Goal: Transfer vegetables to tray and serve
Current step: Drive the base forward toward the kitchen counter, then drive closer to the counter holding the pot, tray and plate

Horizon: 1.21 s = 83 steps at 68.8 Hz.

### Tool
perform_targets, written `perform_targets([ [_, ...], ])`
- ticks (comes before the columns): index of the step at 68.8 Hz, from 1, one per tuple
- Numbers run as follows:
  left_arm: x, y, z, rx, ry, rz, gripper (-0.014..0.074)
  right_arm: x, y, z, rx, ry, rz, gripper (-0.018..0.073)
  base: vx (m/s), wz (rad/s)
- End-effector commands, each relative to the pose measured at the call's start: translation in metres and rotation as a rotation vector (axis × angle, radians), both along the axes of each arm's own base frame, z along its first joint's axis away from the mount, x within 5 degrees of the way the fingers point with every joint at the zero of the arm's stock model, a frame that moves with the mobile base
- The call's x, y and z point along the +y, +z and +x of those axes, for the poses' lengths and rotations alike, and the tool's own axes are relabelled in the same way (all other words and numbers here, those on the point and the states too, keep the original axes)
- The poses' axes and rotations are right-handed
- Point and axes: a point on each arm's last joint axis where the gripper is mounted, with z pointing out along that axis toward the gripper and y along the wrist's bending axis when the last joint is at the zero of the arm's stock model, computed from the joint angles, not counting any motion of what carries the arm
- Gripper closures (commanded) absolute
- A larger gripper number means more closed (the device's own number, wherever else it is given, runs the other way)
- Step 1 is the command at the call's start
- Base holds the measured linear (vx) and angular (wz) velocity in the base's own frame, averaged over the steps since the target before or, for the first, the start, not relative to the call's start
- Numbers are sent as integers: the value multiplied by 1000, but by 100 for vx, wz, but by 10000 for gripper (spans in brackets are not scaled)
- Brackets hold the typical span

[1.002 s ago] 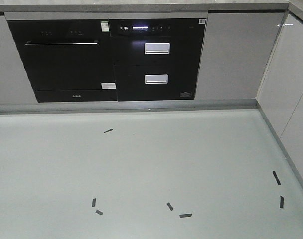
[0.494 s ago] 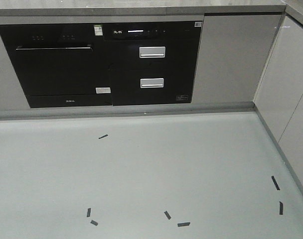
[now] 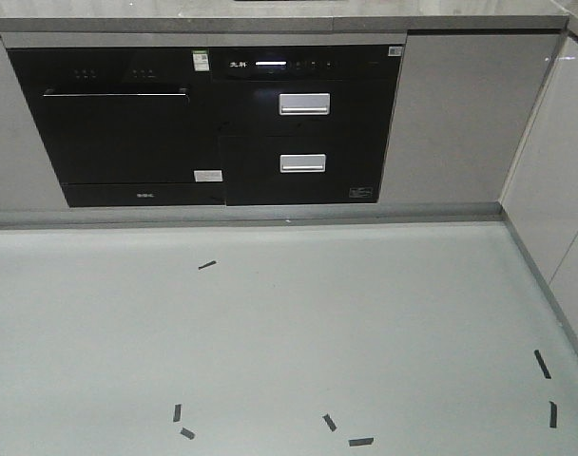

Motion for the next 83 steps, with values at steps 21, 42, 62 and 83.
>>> perform_targets([
  [21, 0, -2, 0, -57, -1, -15, 602, 1, 2, 0, -66, 7, -15, 562, 6, 4],
  [42, 0, -2, 0, -57, -1, -15, 602, 1, 2, 0, -66, 7, -15, 562, 9, 2],
  [62, 0, -2, 0, -57, -1, -15, 602, 1, 2, 0, -66, 7, -15, 562, 12, 1],
  [83, 0, -2, 0, -57, -1, -15, 602, 1, 2, 0, -66, 7, -15, 562, 13, -1],
])
